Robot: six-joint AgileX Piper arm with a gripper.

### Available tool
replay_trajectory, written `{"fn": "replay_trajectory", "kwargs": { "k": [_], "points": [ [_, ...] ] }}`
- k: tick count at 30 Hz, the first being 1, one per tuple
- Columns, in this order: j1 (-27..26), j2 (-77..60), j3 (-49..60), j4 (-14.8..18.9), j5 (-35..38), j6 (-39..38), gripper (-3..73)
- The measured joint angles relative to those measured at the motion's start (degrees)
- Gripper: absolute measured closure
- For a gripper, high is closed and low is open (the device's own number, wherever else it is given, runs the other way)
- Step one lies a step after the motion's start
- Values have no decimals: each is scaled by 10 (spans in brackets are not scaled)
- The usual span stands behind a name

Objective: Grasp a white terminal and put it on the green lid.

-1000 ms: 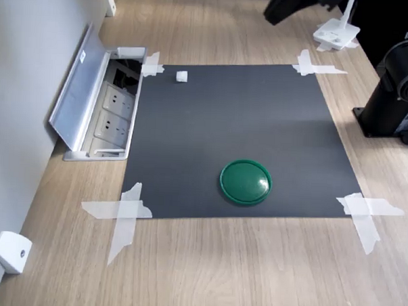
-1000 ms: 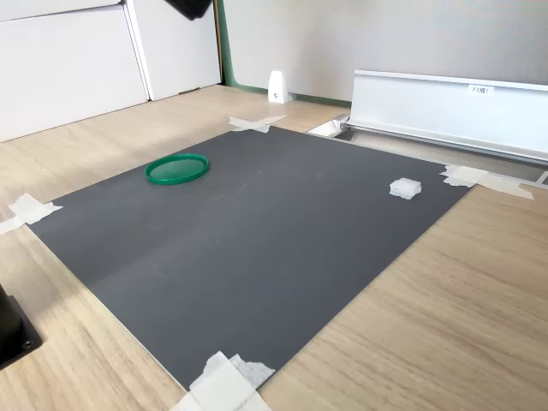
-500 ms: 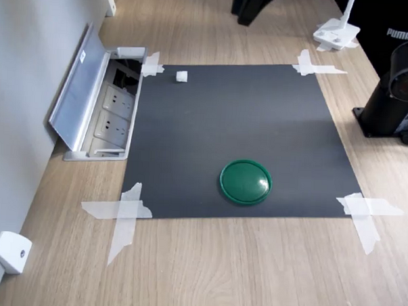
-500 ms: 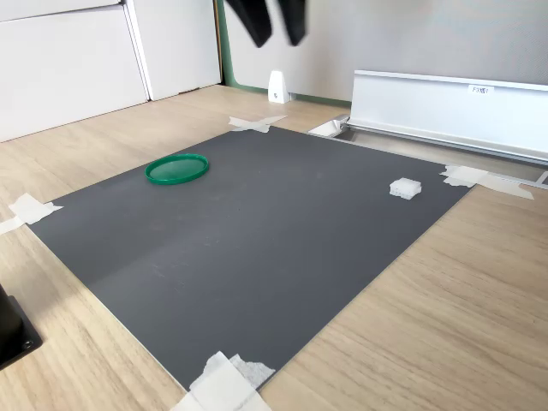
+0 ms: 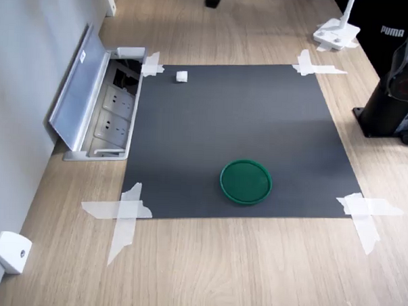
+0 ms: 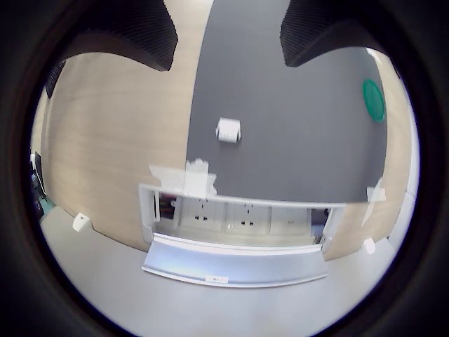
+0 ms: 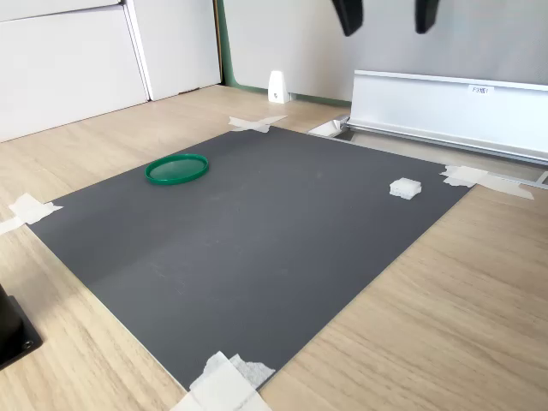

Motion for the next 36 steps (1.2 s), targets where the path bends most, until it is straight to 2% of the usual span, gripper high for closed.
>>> {"fn": "replay_trajectory", "kwargs": {
  "k": [3, 8, 12, 20, 33, 36],
  "points": [
    [3, 30, -19, 11, 0, 20, 64],
    [28, 67, -23, -8, 0, 39, 64],
    [52, 91, -23, -10, -8, 41, 64],
    [54, 133, -24, -26, -49, 44, 64],
    [67, 192, -10, -26, -85, 36, 64],
    [67, 192, 0, -43, -100, 43, 64]
  ]
}}
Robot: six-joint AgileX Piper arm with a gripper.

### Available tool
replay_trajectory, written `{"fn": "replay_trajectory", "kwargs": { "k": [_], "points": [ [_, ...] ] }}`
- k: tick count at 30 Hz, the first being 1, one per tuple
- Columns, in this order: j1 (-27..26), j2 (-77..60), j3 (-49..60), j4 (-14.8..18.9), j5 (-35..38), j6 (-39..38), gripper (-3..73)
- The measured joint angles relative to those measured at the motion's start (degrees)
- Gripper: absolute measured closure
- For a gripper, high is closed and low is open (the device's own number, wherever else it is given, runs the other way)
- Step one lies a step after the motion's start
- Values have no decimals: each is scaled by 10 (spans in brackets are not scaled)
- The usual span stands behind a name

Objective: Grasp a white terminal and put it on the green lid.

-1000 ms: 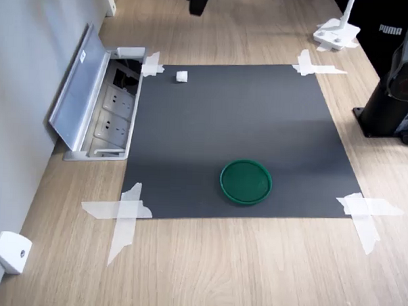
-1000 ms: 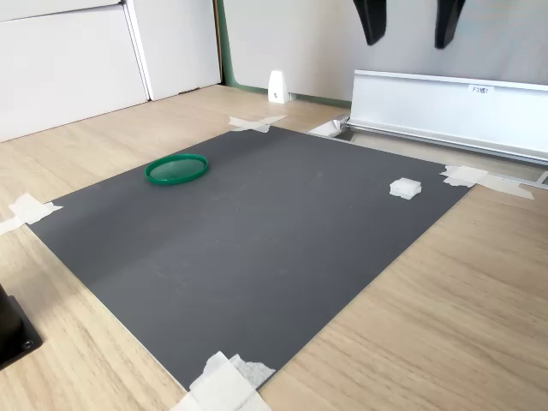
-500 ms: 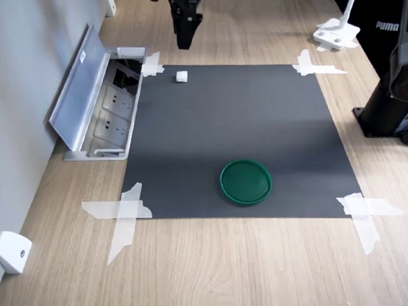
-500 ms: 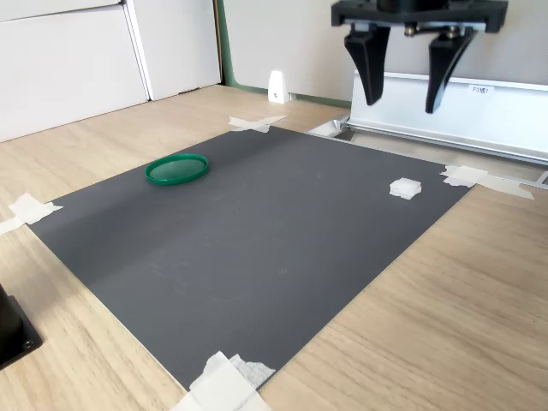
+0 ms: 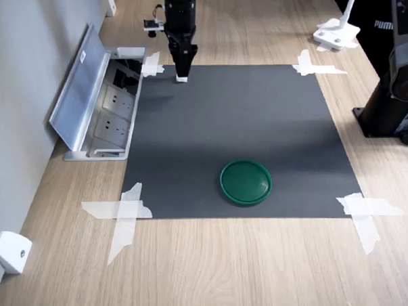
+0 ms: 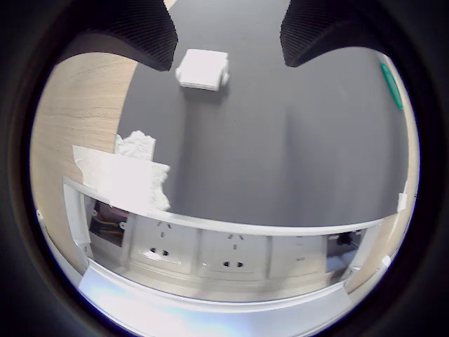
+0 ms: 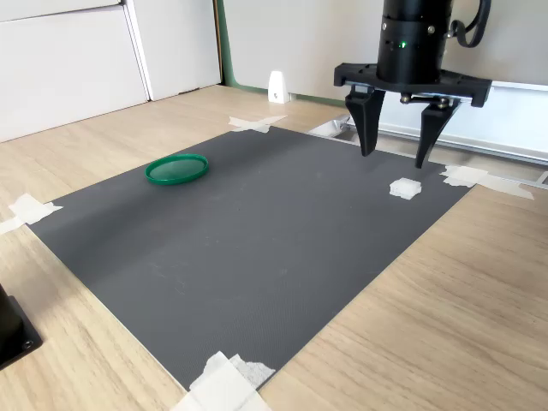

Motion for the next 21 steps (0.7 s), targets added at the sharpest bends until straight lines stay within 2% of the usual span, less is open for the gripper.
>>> {"fn": "replay_trajectory", "kwargs": {
  "k": [13, 21],
  "points": [
    [0, 14, 4, -19, -19, 32, 64],
    [0, 31, 4, -19, -22, 32, 64]
  ]
}}
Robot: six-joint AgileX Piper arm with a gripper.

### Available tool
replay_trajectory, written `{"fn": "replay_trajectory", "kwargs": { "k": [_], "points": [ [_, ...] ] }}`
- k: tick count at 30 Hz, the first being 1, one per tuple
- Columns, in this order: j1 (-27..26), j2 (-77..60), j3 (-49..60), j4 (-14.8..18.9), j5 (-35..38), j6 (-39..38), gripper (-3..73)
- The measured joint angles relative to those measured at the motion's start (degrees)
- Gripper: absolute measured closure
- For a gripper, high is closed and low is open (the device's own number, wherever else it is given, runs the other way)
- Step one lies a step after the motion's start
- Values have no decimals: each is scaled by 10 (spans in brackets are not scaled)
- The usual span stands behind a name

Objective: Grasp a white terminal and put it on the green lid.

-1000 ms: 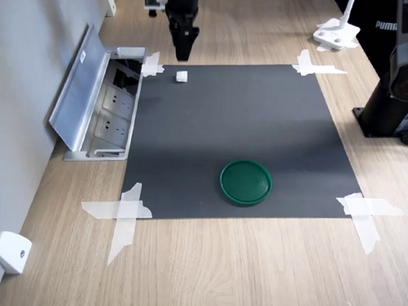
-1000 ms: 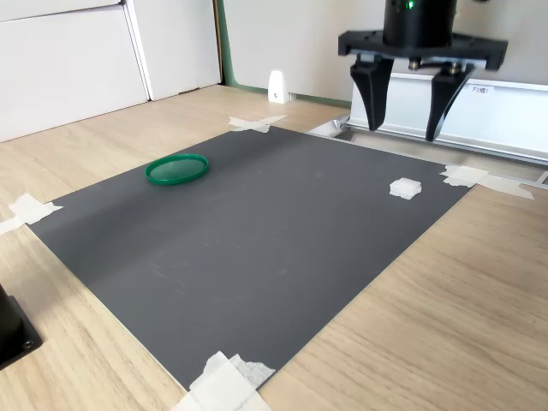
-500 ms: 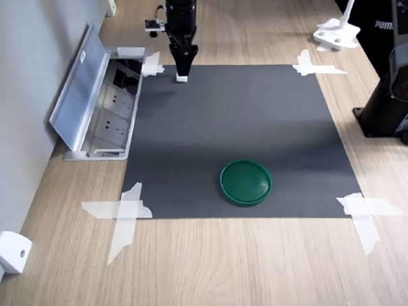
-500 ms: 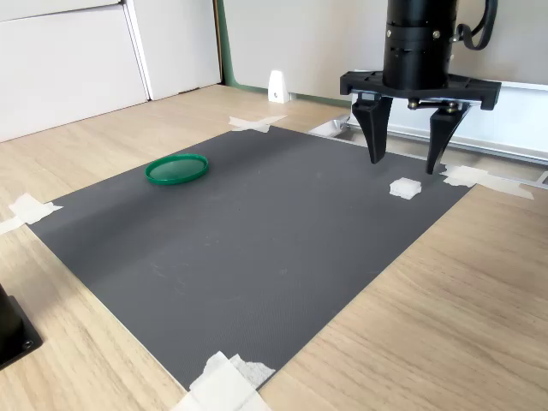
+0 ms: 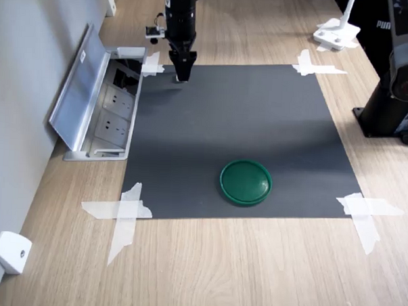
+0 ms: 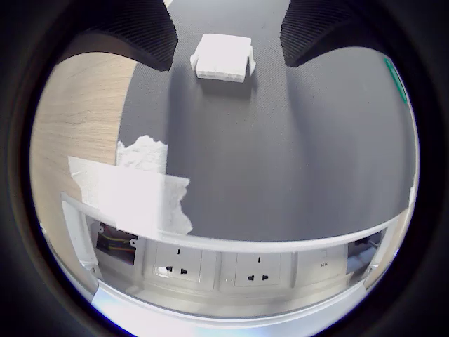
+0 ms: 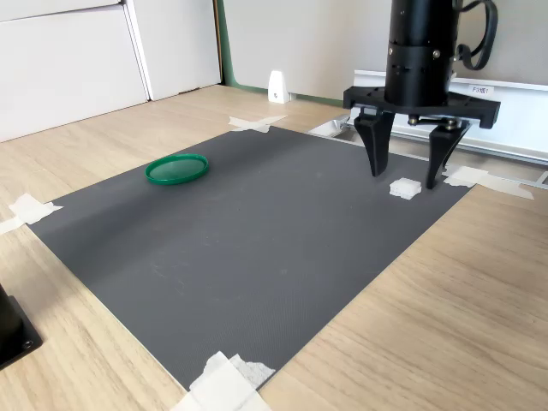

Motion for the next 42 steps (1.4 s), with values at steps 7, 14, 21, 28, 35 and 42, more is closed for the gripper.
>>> {"fn": "replay_trajectory", "kwargs": {
  "k": [7, 14, 21, 28, 35, 42],
  "points": [
    [0, 9, 1, -4, -14, 0, 64],
    [0, 10, 1, -6, -18, 0, 89],
    [0, 15, 0, -13, -18, -7, 205],
    [-1, 10, 0, 0, -21, -41, 368],
    [12, -33, 0, 29, -8, -84, 367],
    [111, -87, 1, -8, 41, -148, 367]
  ]
}}
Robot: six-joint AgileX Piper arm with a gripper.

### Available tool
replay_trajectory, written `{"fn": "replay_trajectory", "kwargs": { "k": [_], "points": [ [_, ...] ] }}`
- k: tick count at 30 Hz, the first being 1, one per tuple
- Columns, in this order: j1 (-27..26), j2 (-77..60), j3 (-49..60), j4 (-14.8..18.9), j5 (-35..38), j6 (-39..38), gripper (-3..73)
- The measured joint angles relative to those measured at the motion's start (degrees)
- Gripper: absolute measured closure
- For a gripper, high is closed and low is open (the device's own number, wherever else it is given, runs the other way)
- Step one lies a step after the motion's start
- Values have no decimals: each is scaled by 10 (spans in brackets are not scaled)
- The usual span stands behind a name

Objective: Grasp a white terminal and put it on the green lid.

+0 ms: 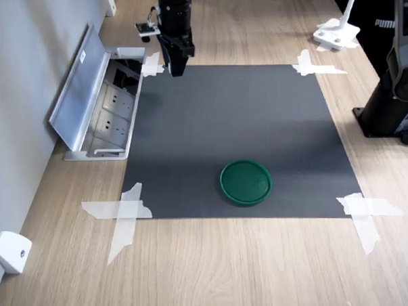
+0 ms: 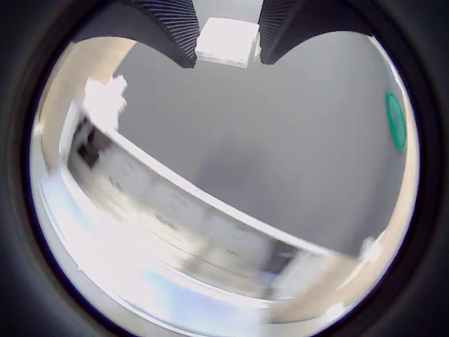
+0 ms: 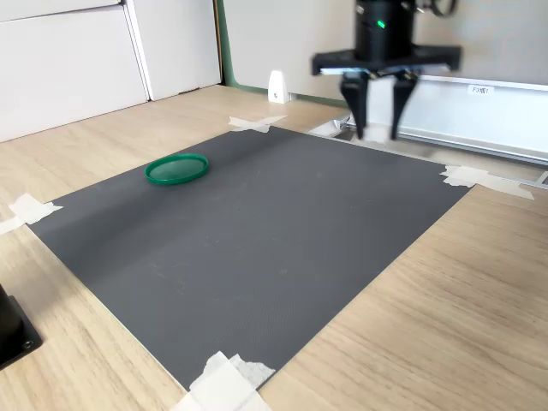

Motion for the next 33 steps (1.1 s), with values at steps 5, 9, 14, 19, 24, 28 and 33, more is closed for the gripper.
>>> {"fn": "replay_trajectory", "kwargs": {
  "k": [5, 9, 14, 19, 24, 28, 33],
  "points": [
    [80, -46, 18, 2, 21, -12, 367],
    [138, -81, 54, 8, 25, -10, 367],
    [214, -115, 116, 14, 11, -2, 367],
    [275, -131, 180, 15, -26, 22, 367],
    [325, -133, 235, 13, -63, 30, 367],
    [351, -133, 270, 13, -90, 48, 367],
    [355, -133, 302, -3, -123, 57, 367]
  ]
}}
